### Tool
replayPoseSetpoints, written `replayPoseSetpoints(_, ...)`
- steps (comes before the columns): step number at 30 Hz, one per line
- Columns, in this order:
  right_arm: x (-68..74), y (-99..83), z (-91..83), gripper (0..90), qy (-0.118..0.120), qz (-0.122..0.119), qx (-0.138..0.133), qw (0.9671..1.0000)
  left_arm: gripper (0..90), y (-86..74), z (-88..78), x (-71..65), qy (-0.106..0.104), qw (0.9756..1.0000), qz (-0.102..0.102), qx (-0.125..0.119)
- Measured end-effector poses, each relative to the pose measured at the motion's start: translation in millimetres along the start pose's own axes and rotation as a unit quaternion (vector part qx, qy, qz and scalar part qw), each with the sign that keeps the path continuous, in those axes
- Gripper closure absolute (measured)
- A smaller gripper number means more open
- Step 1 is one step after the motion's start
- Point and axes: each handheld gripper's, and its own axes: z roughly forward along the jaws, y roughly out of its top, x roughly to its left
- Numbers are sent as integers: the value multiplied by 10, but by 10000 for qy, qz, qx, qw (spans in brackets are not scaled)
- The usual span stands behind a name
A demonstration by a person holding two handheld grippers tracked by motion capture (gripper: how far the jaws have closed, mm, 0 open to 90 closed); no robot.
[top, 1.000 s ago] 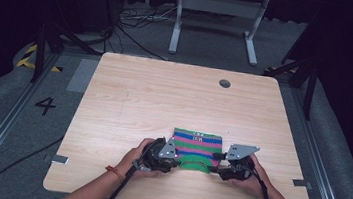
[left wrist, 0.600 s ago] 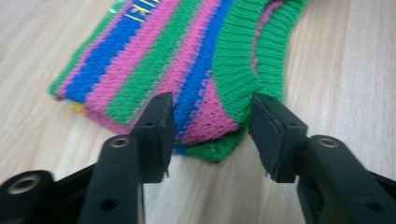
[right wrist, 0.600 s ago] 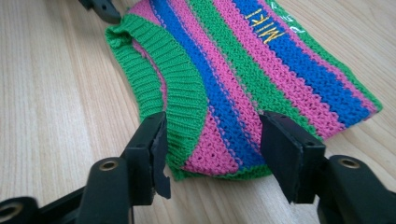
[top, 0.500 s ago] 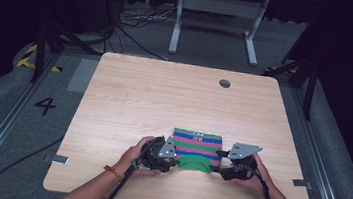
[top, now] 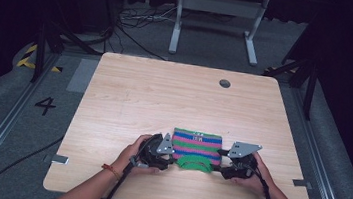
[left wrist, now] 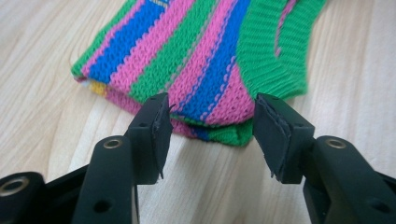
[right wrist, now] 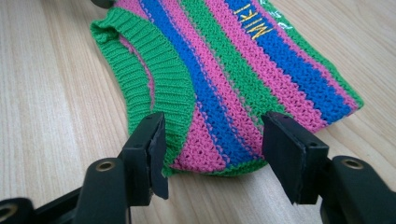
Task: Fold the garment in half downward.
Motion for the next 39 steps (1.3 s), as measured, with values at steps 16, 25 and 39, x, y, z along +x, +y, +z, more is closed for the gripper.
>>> replayPoseSetpoints(16, -70, 24, -277, 340, -173, 70, 73, 9998, 354, -63, -386, 58, 244, 9996, 33, 157)
replayPoseSetpoints(25, -79, -106, -405, 312, -398, 97, 158, 9990, 321, -318, -617, 112, 416, 9985, -256, 246)
replayPoseSetpoints(39, -151, -513, -679, 279, -882, 436, 177, 9950, 251, -691, -863, 169, 687, 9956, -528, 365)
